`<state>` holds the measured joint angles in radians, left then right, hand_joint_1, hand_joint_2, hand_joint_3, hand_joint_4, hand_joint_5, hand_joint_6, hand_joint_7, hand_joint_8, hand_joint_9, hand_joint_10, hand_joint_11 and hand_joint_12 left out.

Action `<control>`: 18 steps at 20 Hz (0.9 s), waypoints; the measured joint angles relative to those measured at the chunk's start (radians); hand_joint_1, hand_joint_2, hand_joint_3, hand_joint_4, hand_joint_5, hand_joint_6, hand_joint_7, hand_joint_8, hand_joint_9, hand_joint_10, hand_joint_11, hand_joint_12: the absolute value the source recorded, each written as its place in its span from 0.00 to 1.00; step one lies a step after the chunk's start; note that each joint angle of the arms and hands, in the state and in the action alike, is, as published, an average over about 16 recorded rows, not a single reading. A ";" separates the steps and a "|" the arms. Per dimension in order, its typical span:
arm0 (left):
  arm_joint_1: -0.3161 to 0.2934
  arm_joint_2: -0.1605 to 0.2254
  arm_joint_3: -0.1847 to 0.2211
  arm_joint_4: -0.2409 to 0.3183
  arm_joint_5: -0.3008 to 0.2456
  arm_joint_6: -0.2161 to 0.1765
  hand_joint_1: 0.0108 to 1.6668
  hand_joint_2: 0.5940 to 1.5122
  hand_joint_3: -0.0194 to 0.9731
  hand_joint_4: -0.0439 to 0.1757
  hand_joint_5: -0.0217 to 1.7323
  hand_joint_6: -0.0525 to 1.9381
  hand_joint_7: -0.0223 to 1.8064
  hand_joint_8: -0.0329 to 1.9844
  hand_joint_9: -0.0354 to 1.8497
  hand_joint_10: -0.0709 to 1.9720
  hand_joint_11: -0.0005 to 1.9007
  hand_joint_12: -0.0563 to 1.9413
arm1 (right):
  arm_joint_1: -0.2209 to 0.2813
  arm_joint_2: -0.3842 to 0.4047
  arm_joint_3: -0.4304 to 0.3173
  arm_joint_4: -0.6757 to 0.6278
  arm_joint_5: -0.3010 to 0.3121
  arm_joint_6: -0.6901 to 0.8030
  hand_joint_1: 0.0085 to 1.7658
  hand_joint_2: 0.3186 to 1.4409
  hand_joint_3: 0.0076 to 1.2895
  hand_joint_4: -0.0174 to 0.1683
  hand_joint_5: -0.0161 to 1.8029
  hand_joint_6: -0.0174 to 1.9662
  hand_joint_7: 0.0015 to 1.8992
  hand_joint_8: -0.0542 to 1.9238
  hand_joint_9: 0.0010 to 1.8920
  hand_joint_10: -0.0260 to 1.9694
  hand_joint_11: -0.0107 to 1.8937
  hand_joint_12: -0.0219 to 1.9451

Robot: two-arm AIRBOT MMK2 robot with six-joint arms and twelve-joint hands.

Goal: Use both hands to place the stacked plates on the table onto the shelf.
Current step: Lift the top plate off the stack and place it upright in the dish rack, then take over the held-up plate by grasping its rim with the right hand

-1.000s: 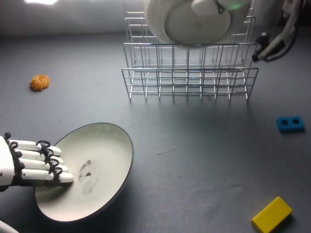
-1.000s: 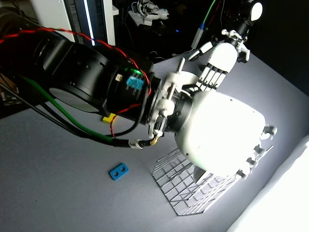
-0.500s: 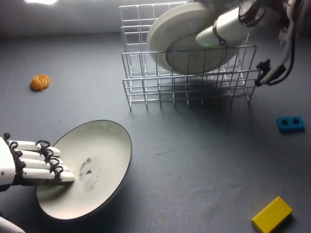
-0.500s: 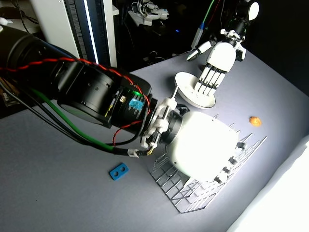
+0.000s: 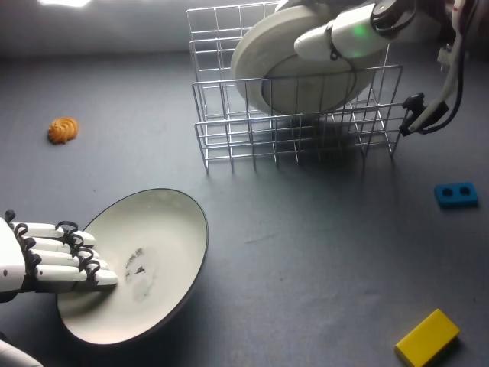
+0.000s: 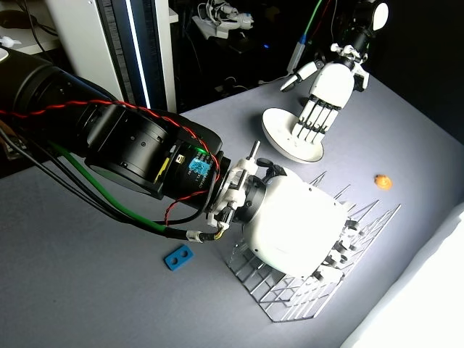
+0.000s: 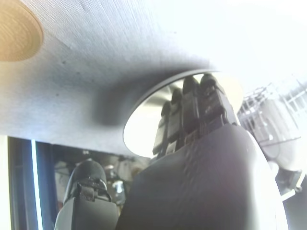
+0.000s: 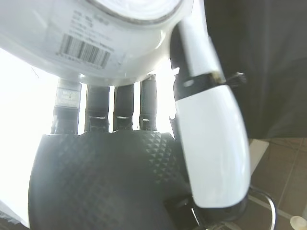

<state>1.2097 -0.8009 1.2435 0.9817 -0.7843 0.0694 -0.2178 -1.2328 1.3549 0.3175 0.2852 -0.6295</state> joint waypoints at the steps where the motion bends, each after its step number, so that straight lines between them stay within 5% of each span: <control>1: 0.001 0.000 -0.001 -0.003 0.001 0.000 0.00 0.56 0.04 0.19 0.06 0.02 0.08 0.01 0.07 0.04 0.01 0.07 | 0.005 0.003 -0.005 -0.010 0.002 -0.001 0.64 0.74 0.00 0.06 0.42 0.36 0.45 0.30 0.41 0.24 0.25 0.73; 9: 0.014 0.006 -0.013 -0.033 0.017 -0.010 0.00 0.56 0.04 0.20 0.06 0.01 0.08 0.01 0.08 0.04 0.01 0.06 | 0.060 0.045 -0.082 -0.138 0.047 -0.056 0.58 0.75 0.00 0.08 0.39 0.09 0.40 0.07 0.37 0.09 0.14 0.66; 18: 0.035 0.013 -0.029 -0.085 0.045 -0.028 0.00 0.56 0.04 0.22 0.06 0.01 0.08 0.01 0.08 0.04 0.01 0.06 | 0.074 0.093 -0.276 -0.346 0.117 -0.238 0.58 0.62 0.00 0.09 0.17 0.03 0.17 0.03 0.16 0.03 0.04 0.29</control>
<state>1.2445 -0.7877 1.2142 0.8971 -0.7395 0.0411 -0.1435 -1.1403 1.0787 -0.0286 0.4027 -0.8670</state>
